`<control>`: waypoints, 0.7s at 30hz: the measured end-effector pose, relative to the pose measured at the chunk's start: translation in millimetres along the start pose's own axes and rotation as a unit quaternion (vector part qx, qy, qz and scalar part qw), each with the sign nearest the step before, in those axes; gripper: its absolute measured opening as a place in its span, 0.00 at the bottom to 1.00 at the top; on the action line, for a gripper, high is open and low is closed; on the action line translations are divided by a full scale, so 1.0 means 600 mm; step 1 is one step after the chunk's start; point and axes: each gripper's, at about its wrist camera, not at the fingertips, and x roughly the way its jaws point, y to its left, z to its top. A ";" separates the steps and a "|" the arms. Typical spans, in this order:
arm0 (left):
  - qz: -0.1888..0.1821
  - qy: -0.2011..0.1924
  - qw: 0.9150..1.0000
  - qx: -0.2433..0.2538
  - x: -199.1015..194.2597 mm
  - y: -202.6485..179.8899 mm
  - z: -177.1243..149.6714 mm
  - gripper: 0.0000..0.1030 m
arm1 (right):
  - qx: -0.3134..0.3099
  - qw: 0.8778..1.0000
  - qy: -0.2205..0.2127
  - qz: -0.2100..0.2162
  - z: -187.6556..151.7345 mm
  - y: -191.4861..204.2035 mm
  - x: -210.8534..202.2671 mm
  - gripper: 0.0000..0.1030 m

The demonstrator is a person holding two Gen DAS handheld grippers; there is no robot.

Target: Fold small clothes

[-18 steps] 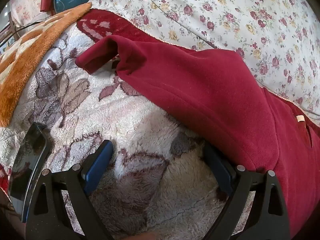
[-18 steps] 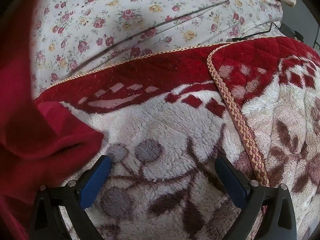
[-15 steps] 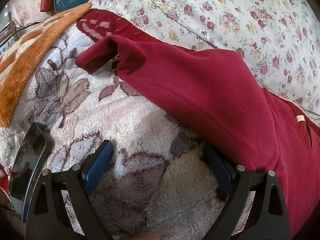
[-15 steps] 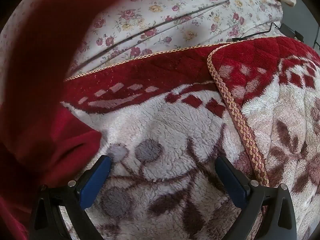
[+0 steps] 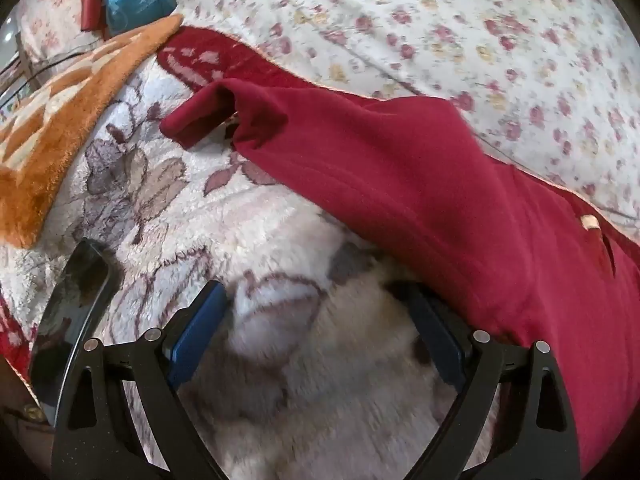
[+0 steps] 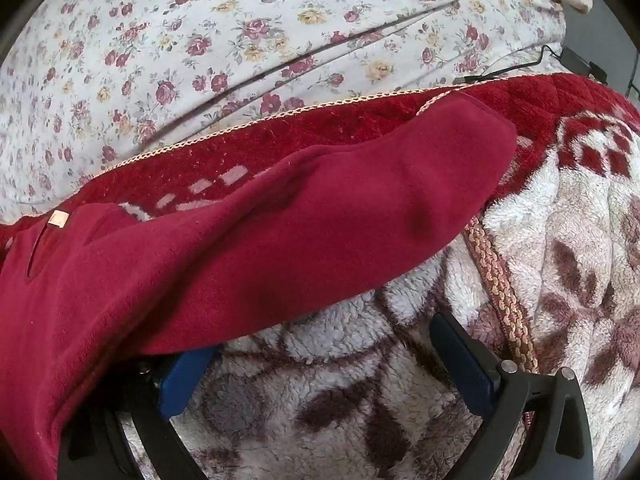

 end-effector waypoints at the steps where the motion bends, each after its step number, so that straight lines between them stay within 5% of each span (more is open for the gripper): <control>1: -0.003 -0.006 1.000 0.004 -0.008 -0.005 0.000 0.90 | 0.000 1.000 0.000 0.000 0.000 0.000 0.000 1.00; 13: -0.060 -0.030 0.996 0.050 -0.081 -0.071 -0.024 0.90 | -0.007 1.000 0.008 0.002 -0.002 0.011 -0.003 1.00; 21: -0.084 -0.039 0.994 0.056 -0.104 -0.079 -0.025 0.90 | 0.000 1.000 0.020 0.018 -0.046 0.023 -0.107 1.00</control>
